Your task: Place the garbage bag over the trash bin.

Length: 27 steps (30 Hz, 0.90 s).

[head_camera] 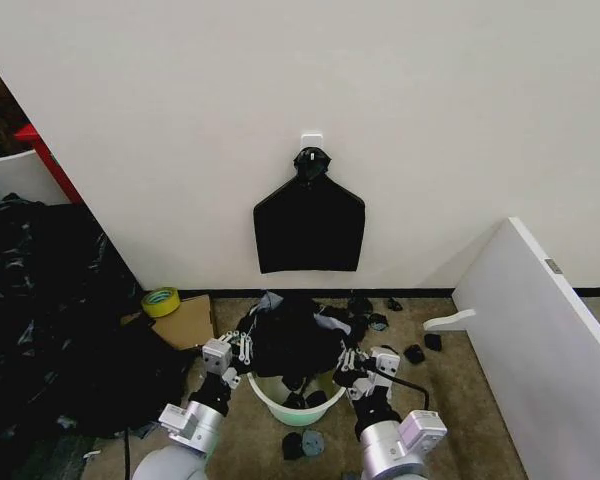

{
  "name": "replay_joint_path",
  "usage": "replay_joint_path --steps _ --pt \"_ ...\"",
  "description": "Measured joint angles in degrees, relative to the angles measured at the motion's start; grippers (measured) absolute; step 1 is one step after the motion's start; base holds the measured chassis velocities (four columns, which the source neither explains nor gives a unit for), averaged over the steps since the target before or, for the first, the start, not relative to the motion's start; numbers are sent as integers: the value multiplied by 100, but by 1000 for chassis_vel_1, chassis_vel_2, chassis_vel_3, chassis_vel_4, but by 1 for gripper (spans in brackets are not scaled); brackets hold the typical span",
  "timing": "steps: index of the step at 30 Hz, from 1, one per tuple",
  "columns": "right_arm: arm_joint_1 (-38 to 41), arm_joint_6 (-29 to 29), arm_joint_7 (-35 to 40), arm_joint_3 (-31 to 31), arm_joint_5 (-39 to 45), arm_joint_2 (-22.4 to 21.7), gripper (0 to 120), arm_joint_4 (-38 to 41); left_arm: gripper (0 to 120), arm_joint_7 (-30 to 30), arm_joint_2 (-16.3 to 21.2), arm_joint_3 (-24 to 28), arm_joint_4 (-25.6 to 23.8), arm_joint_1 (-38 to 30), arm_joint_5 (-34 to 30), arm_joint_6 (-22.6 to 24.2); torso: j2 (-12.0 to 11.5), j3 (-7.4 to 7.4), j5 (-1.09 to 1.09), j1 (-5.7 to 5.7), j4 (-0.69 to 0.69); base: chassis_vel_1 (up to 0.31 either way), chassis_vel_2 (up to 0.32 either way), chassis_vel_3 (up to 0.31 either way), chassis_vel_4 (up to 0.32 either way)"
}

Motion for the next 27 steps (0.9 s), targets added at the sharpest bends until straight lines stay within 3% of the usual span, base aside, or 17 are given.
replay_joint_path --steps 7,17,27 --pt "178 111 -99 50 163 94 0 -174 0 -36 41 -100 23 -129 42 -33 0 0 1 0 0 0 0 0 0" --pt "467 -392 252 22 406 263 0 -711 0 -125 87 -7 391 -129 457 -144 0 0 0 0 0 0 0 0 0" --pt "191 -494 304 -153 137 75 0 -632 0 -130 264 81 470 116 785 -393 0 0 1 0 0 0 0 0 0"
